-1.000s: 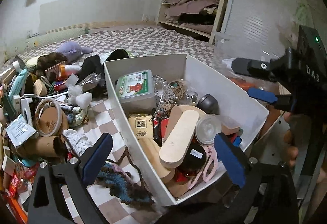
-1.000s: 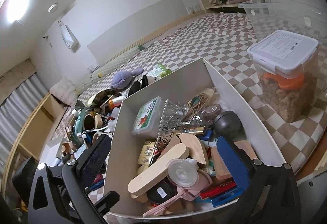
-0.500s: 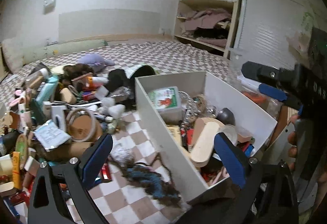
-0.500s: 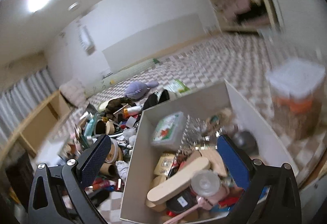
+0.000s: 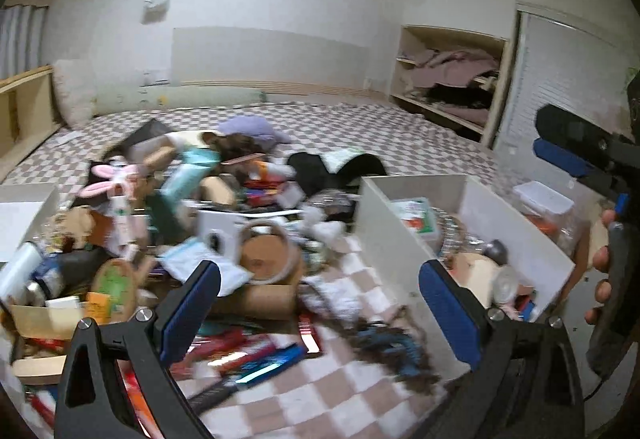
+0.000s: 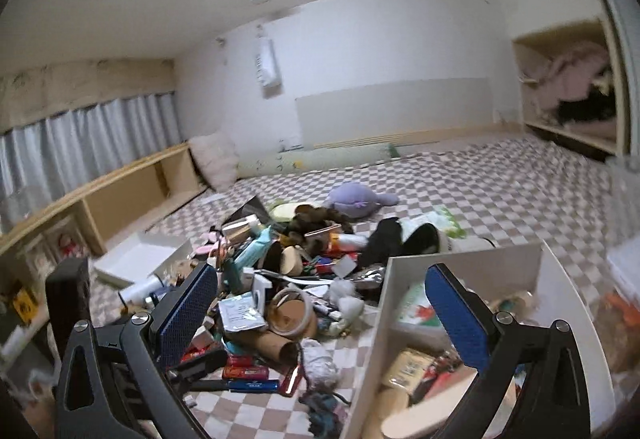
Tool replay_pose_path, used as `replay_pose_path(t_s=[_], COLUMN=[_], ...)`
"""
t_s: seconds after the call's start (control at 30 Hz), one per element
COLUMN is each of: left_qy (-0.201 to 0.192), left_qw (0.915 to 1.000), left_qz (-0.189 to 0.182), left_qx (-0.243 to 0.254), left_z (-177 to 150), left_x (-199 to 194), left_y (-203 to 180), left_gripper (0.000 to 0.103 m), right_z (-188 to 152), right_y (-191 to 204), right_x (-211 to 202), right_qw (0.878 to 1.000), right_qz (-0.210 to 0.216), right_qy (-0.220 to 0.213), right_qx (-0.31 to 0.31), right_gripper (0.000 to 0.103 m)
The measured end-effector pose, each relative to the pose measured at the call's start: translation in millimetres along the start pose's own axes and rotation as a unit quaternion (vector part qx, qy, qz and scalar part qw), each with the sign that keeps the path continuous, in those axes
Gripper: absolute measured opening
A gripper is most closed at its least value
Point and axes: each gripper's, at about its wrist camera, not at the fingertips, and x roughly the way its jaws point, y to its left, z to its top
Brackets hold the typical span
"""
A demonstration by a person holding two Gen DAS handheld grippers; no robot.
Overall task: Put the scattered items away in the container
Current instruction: 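Withdraw both tools from the white box back over the pile, then lower the right tool to the white printed sachet while the left tool lowers to the frog cork coaster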
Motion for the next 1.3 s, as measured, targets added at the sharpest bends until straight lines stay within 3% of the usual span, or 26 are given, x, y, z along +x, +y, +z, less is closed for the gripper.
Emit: replay_pose_path(t_s=[0.13,0.4,0.73,1.13,1.2,1.27,1.3], left_qy=[0.004,0.005,0.008,0.012,0.011,0.014,0.017], left_qw=[0.9987,0.9929,0.9914,0.9839,0.9824,0.9810,0.9803], left_qz=[0.051,0.118,0.129,0.139,0.129,0.120,0.117], left_qx=[-0.010,-0.006,-0.021,-0.112,-0.135,-0.152,-0.158], left_z=[-1.9,-11.0,-17.1,-42.1,-42.3,-43.9,-44.9], left_x=[-4.3,-9.5,6.0,-3.0,-3.5,-2.0,-1.0], left_y=[40.0,110.9,166.2,212.5,217.6,220.7,221.7], left_gripper=[0.103,0.103,0.103,0.103,0.103,0.103,0.103], right_z=[0.5,-13.0,-50.4,-101.5,-102.6,-104.8,-106.4], right_y=[22.1,48.8,73.2,93.2,95.2,98.8,100.1], right_x=[20.3,83.9,162.0,217.9,224.5,232.4,236.4], right_qw=[1.000,0.998,0.989,0.973,0.971,0.969,0.968], right_qz=[0.005,0.036,0.080,0.125,0.128,0.128,0.125], right_qy=[0.006,0.050,0.125,0.190,0.195,0.205,0.210], right_qx=[-0.021,0.013,0.010,-0.036,-0.043,-0.050,-0.053], right_gripper=[0.103,0.103,0.103,0.103,0.098,0.078,0.076])
